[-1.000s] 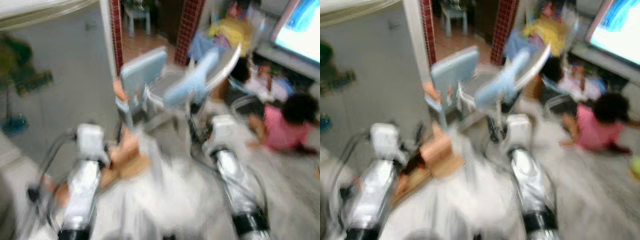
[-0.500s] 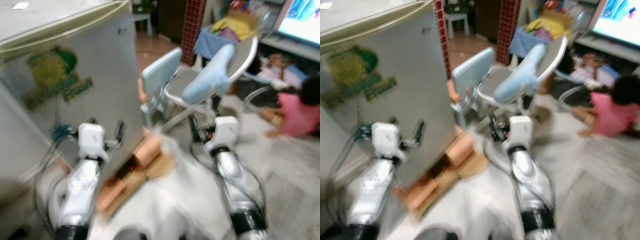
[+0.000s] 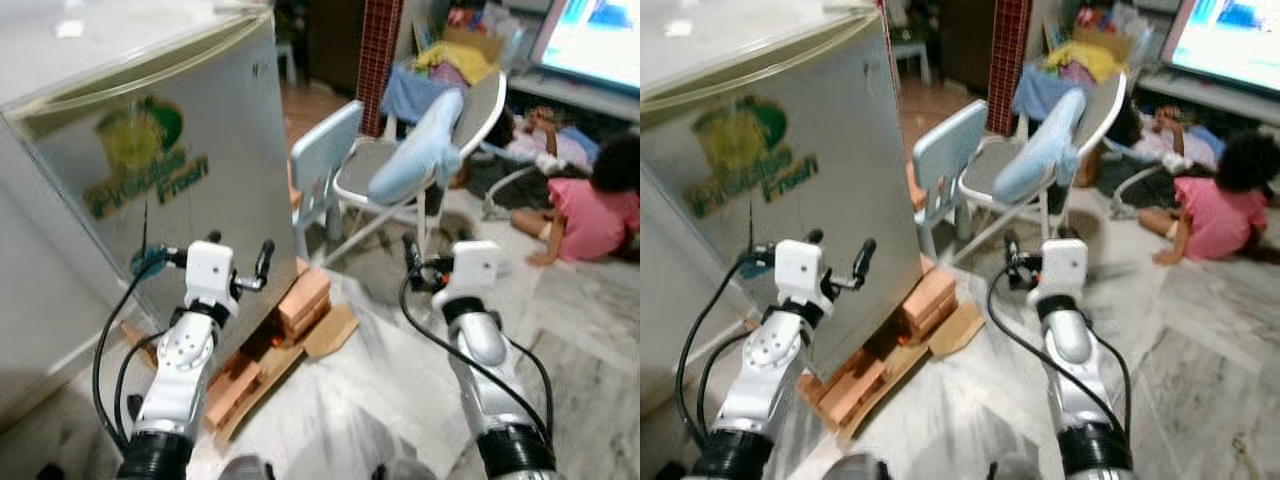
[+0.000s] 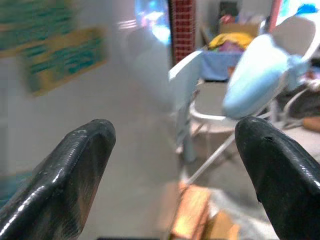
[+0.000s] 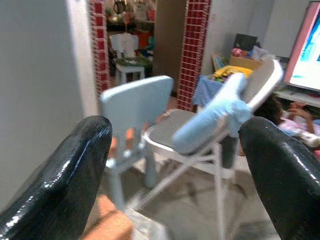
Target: Restocking fridge
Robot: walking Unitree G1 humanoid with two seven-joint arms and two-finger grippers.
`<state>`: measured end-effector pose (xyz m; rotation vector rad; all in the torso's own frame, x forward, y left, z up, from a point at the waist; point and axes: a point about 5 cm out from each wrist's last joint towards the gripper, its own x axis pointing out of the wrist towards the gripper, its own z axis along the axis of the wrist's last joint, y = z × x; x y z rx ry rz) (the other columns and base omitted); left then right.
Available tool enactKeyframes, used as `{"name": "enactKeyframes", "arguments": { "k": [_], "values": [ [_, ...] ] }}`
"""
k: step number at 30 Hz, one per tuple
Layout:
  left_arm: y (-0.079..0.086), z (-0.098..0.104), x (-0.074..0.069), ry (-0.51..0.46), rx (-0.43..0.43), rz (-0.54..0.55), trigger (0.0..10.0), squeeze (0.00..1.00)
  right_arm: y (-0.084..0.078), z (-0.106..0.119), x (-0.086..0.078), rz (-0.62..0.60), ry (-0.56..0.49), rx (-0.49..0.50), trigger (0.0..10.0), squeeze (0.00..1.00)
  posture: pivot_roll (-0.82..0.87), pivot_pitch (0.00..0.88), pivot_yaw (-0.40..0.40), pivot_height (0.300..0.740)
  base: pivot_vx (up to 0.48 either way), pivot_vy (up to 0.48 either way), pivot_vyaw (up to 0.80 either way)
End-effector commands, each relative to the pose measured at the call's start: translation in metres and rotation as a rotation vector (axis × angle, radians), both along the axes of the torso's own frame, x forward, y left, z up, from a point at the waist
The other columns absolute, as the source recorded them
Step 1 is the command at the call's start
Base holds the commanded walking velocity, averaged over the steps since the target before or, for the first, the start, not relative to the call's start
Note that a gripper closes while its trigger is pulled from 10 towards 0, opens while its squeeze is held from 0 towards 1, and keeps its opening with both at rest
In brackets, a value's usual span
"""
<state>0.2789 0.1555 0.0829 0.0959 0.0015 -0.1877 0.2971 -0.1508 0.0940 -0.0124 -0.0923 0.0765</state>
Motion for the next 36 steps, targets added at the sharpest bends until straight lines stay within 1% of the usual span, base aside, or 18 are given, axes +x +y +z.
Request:
{"name": "enactKeyframes", "arguments": {
  "k": [1, 4, 10, 16, 20, 23, 24, 26, 31, 33, 36],
  "values": [
    [-0.003, 0.002, 0.0, -0.002, -0.018, -0.015, 10.0, 0.0, -0.003, -0.002, 0.001, -0.004, 0.015, -0.011, 10.0, 0.0, 0.01, 0.0, 0.015, 0.74, 0.0, 0.48, 0.0],
    [-0.004, 0.001, -0.002, 0.004, -0.025, -0.041, 10.0, 0.0, 0.001, -0.002, 0.002, 0.012, 0.015, -0.018, 10.0, 0.0, 0.02, 0.0, 0.008, 0.74, 0.0, 0.48, 0.0],
    [-0.004, -0.005, -0.007, 0.028, -0.03, -0.048, 10.0, 0.0, 0.004, 0.002, 0.003, 0.032, 0.002, -0.029, 10.0, 0.0, 0.02, 0.0, -0.004, 0.74, 0.0, 0.48, 0.0],
    [-0.004, -0.006, -0.012, 0.03, -0.032, -0.044, 10.0, 0.0, 0.007, 0.0, 0.003, 0.05, 0.017, -0.033, 10.0, 0.0, 0.03, 0.0, -0.027, 0.74, 0.0, 0.48, 0.0],
    [-0.001, -0.006, -0.016, 0.021, -0.03, -0.03, 10.0, 0.0, 0.01, -0.002, 0.001, 0.07, 0.027, -0.037, 10.0, 0.0, 0.03, 0.0, -0.036, 0.74, 0.0, 0.423, -0.65],
    [0.0, -0.006, -0.018, 0.008, -0.02, -0.032, 10.0, 0.0, 0.011, -0.003, -0.001, 0.077, 0.027, -0.041, 10.0, 0.0, 0.03, 0.002, -0.038, 0.74, 0.0, 0.0, -0.8],
    [0.0, -0.006, -0.02, 0.01, -0.034, -0.029, 10.0, 0.0, 0.01, -0.003, -0.001, 0.078, 0.028, -0.043, 10.0, 0.0, 0.03, 0.006, -0.039, 0.74, 0.0, 0.0, -0.8],
    [0.0, -0.005, -0.02, 0.007, -0.032, -0.028, 10.0, 0.0, 0.01, -0.004, -0.002, 0.08, 0.029, -0.044, 10.0, 0.0, 0.03, 0.008, -0.038, 0.74, 0.0, 0.0, -0.8],
    [0.002, -0.004, -0.019, 0.002, -0.029, -0.018, 10.0, 0.0, 0.008, -0.004, -0.003, 0.076, 0.032, -0.045, 10.0, 0.0, 0.03, 0.011, -0.037, 0.74, 0.0, 0.0, -0.8],
    [0.004, -0.003, -0.019, 0.008, -0.048, -0.005, 10.0, 0.0, 0.008, -0.004, -0.005, 0.075, 0.032, -0.046, 10.0, 0.0, 0.03, 0.014, -0.036, 0.74, 0.0, 0.0, -0.28],
    [0.003, -0.003, -0.018, 0.007, -0.053, -0.004, 10.0, 0.0, 0.01, -0.005, -0.008, 0.085, 0.036, -0.048, 10.0, 0.0, 0.03, 0.016, -0.039, 0.74, 0.0, 0.0, 0.0]
  ]
}}
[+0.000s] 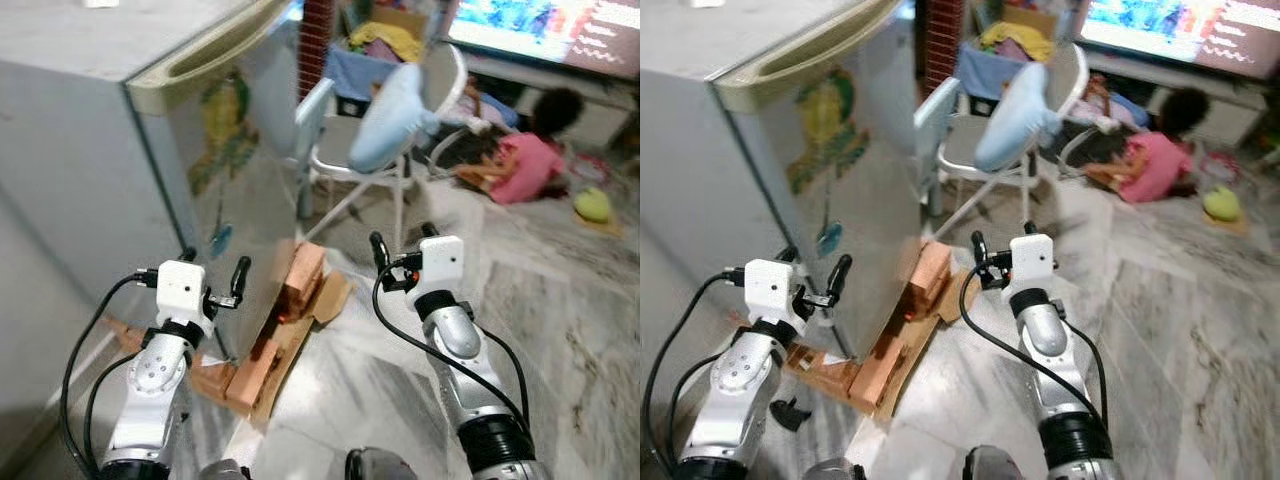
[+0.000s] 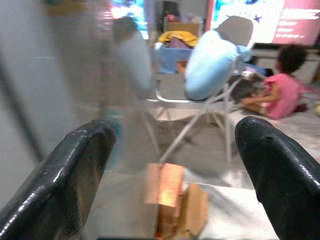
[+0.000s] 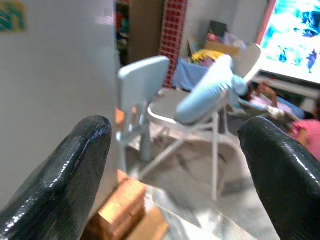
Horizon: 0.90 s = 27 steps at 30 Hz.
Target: Restocking fridge
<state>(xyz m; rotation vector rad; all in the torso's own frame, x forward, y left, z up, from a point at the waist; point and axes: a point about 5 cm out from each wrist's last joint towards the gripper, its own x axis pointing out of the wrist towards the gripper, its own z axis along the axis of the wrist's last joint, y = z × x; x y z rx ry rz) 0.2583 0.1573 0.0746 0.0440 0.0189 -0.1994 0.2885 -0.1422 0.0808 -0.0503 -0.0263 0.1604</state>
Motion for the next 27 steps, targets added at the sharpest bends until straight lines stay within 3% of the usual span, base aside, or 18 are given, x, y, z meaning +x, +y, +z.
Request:
{"name": "enactKeyframes", "arguments": {
  "k": [1, 13, 19, 27],
  "values": [
    [0.0012, 0.0055, 0.0021, -0.016, -0.004, 0.006, 10.0, 0.0, 0.0017, 0.0074, 0.0004, 0.006, -0.027, -0.002, 10.0, 0.0, 0.03, 0.017, -0.039, 0.74, 0.0, 0.0, 0.0],
    [-0.0009, 0.0038, -0.0006, -0.012, -0.006, 0.006, 10.0, 0.0, 0.0013, 0.0059, -0.0017, 0.014, -0.016, -0.009, 10.0, 0.0, 0.02, 0.023, -0.044, 0.74, 0.0, 0.43, -0.41],
    [-0.0029, 0.0046, -0.002, -0.022, -0.007, -0.005, 10.0, 0.0, 0.0001, 0.0062, -0.0012, 0.013, -0.014, -0.014, 10.0, 0.0, 0.02, 0.025, -0.048, 0.74, 0.0, 0.0, 0.0],
    [-0.0063, 0.0058, -0.0014, -0.033, -0.024, -0.036, 10.0, 0.0, 0.0017, 0.0056, -0.0024, 0.02, -0.01, -0.015, 10.0, 0.0, 0.02, 0.026, -0.052, 0.74, 0.0, 0.0, -0.78]
  ]
}}
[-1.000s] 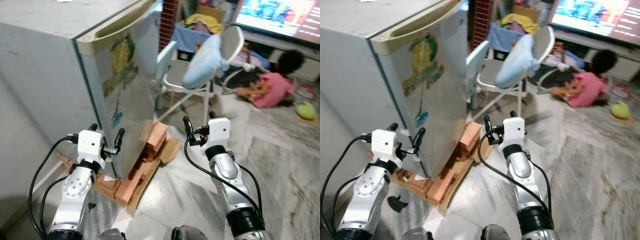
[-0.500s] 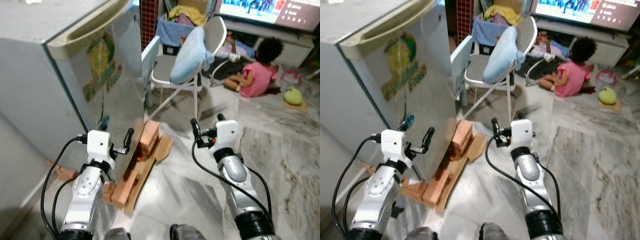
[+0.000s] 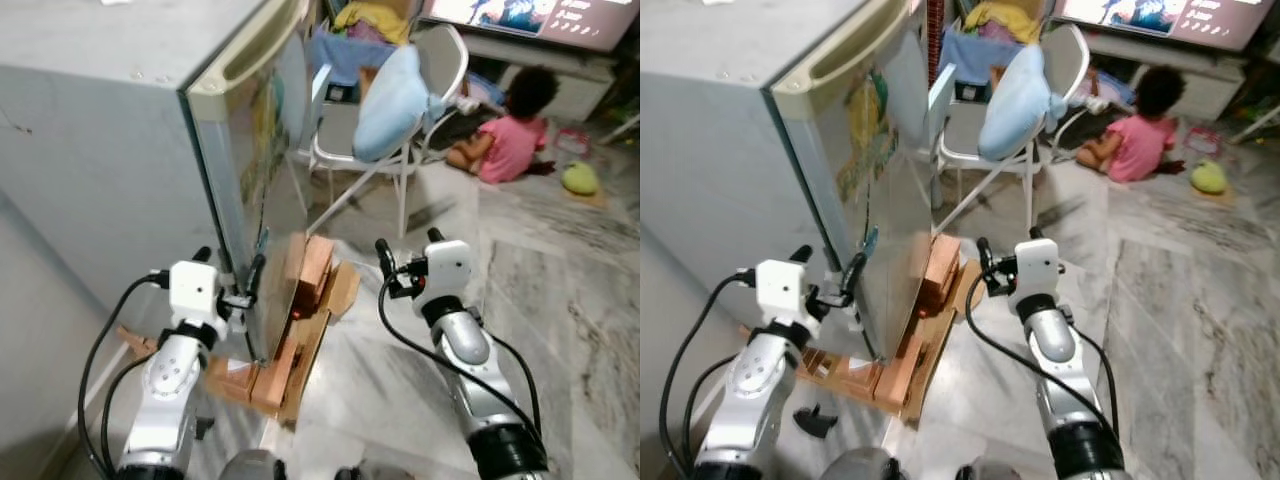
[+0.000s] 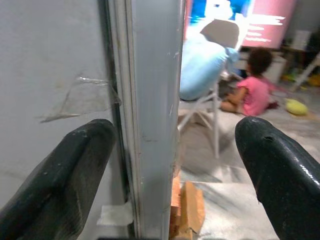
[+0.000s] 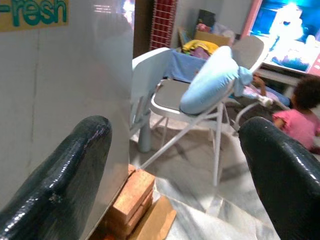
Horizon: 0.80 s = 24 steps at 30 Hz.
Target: Restocking fridge
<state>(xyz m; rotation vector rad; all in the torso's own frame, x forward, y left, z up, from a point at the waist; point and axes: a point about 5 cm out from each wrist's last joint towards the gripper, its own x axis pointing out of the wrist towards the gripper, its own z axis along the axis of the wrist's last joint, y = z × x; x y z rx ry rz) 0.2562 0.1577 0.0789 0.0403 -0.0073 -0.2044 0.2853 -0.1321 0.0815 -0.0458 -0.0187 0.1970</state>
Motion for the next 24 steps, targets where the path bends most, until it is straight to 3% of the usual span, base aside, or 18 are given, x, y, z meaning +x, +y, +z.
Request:
{"name": "enactKeyframes", "arguments": {
  "k": [1, 7, 17, 19, 24],
  "values": [
    [-0.009, 0.002, 0.001, -0.01, -0.025, -0.049, 10.0, 0.0, -0.008, 0.005, 0.001, -0.016, -0.02, -0.017, 10.0, 0.0, 0.02, 0.026, -0.053, 0.74, 0.0, 0.0, 0.0],
    [-0.011, 0.005, 0.004, -0.021, -0.018, -0.055, 10.0, 0.0, -0.008, 0.005, 0.002, -0.011, -0.014, -0.017, 10.0, 0.0, 0.02, 0.026, -0.056, 0.74, 0.0, 0.0, 0.0],
    [-0.005, 0.012, 0.022, -0.058, 0.022, 0.013, 10.0, 0.0, -0.007, -0.002, -0.008, 0.005, 0.024, -0.019, 10.0, 0.0, 0.01, 0.032, -0.051, 0.74, 0.0, 0.0, 0.0],
    [-0.006, 0.013, 0.022, -0.062, -0.006, -0.015, 10.0, 0.0, -0.007, -0.001, -0.008, 0.002, 0.021, -0.017, 10.0, 0.0, 0.0, 0.033, -0.049, 0.74, 0.0, 0.0, 0.0],
    [-0.01, 0.017, 0.023, -0.087, 0.008, -0.06, 10.0, 0.0, -0.007, 0.002, -0.007, -0.003, 0.014, -0.008, 10.0, 0.0, 0.01, 0.035, -0.046, 0.74, 0.443, 0.0, 0.0]
  ]
}}
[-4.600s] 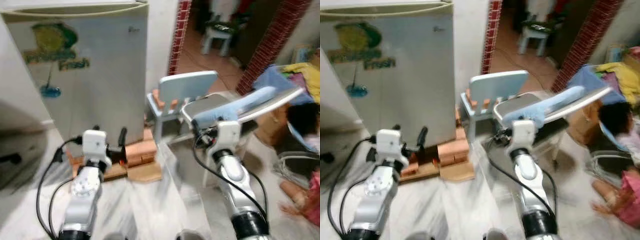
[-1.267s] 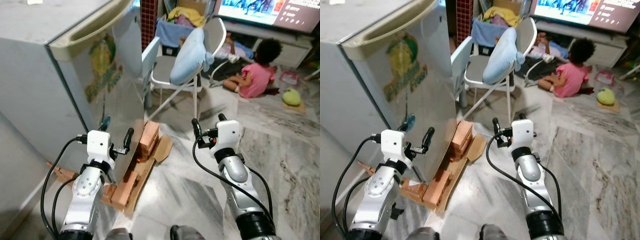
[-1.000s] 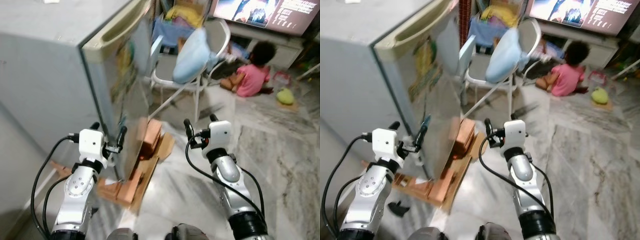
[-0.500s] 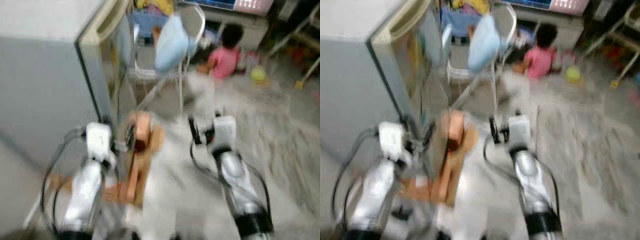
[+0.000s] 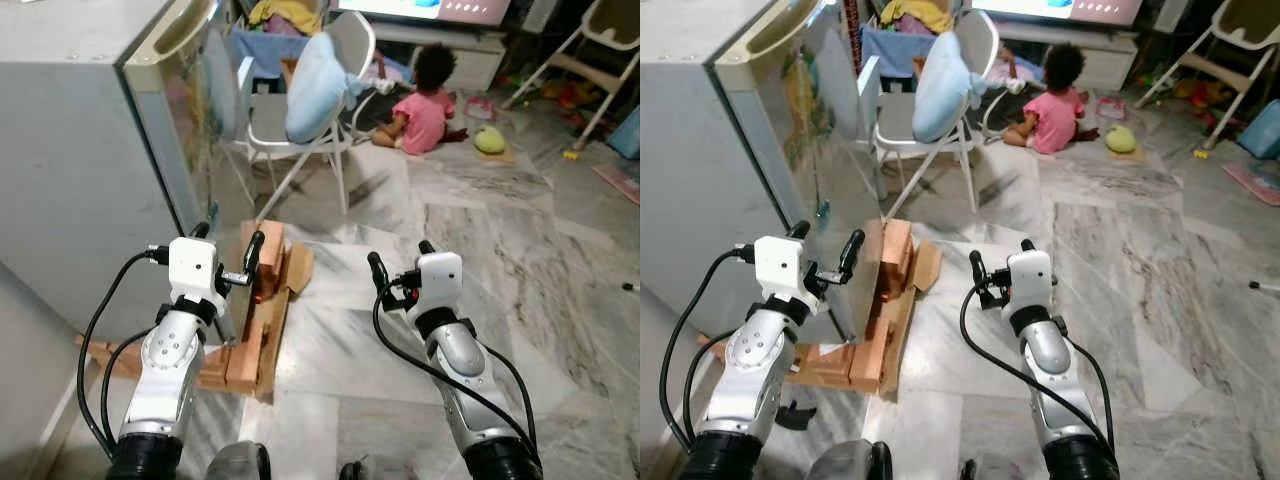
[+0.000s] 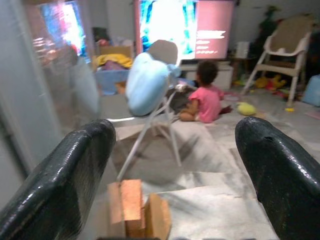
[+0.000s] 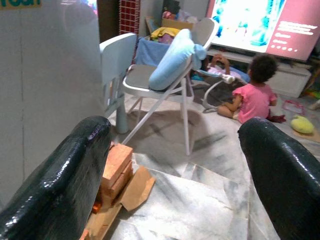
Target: Restocking fridge
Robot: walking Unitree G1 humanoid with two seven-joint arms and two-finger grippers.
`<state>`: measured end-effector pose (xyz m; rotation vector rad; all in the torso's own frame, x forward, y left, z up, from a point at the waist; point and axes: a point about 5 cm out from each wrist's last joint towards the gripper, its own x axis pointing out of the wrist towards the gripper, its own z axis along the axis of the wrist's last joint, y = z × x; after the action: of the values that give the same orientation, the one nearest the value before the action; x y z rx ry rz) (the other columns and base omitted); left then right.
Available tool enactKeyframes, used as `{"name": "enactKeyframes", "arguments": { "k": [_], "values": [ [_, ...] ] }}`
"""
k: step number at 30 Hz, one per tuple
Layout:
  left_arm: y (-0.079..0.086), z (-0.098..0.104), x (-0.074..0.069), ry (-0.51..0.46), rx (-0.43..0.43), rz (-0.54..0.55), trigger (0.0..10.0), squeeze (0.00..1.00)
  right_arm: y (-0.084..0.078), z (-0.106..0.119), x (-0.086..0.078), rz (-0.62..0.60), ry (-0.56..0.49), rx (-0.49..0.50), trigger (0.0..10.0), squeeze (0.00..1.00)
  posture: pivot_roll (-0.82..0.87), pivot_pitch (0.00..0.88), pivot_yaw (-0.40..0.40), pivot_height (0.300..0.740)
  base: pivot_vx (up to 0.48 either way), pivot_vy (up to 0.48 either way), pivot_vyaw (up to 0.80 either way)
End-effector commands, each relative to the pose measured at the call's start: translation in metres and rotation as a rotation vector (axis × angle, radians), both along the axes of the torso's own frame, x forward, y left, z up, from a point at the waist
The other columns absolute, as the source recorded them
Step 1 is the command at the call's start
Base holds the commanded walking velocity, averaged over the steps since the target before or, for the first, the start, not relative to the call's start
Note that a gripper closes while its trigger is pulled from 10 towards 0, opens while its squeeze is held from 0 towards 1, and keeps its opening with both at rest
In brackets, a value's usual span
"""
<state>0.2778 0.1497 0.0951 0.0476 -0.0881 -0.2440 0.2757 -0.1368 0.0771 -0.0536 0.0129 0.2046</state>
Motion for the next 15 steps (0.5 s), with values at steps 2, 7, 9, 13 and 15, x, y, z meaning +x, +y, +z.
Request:
{"name": "enactKeyframes", "arguments": {
  "k": [2, 7, 9, 13, 15],
  "values": [
    [-0.0037, 0.0001, 0.0009, -0.011, 0.009, -0.018, 10.0, 0.0, -0.0017, 0.0066, 0.0023, -0.007, -0.018, 0.004, 10.0, 0.0, 0.01, 0.034, -0.046, 0.74, 0.458, 0.0, 0.0],
    [-0.0035, -0.0026, -0.0007, -0.002, 0.008, -0.005, 10.0, 0.0, -0.0027, 0.006, 0.0027, -0.017, -0.009, -0.008, 10.0, 0.0, 0.0, 0.033, -0.046, 0.74, 0.443, 0.0, 0.0],
    [-0.0024, -0.0026, -0.0011, -0.009, 0.002, 0.014, 10.0, 0.0, -0.0038, 0.0055, 0.003, -0.025, -0.004, -0.024, 10.0, 0.0, 0.01, 0.033, -0.047, 0.74, 0.0, 0.0, 0.0],
    [0.0015, -0.0057, -0.0025, 0.001, 0.021, 0.038, 10.0, 0.0, -0.005, 0.0047, 0.0025, -0.027, 0.0, -0.041, 10.0, 0.0, 0.01, 0.033, -0.046, 0.74, 0.0, 0.0, 0.0],
    [0.002, -0.0064, -0.0029, 0.003, 0.022, 0.042, 10.0, 0.0, -0.0055, 0.0048, 0.0025, -0.032, -0.002, -0.047, 10.0, 0.0, 0.01, 0.033, -0.046, 0.74, 0.0, 0.0, 0.0]
  ]
}}
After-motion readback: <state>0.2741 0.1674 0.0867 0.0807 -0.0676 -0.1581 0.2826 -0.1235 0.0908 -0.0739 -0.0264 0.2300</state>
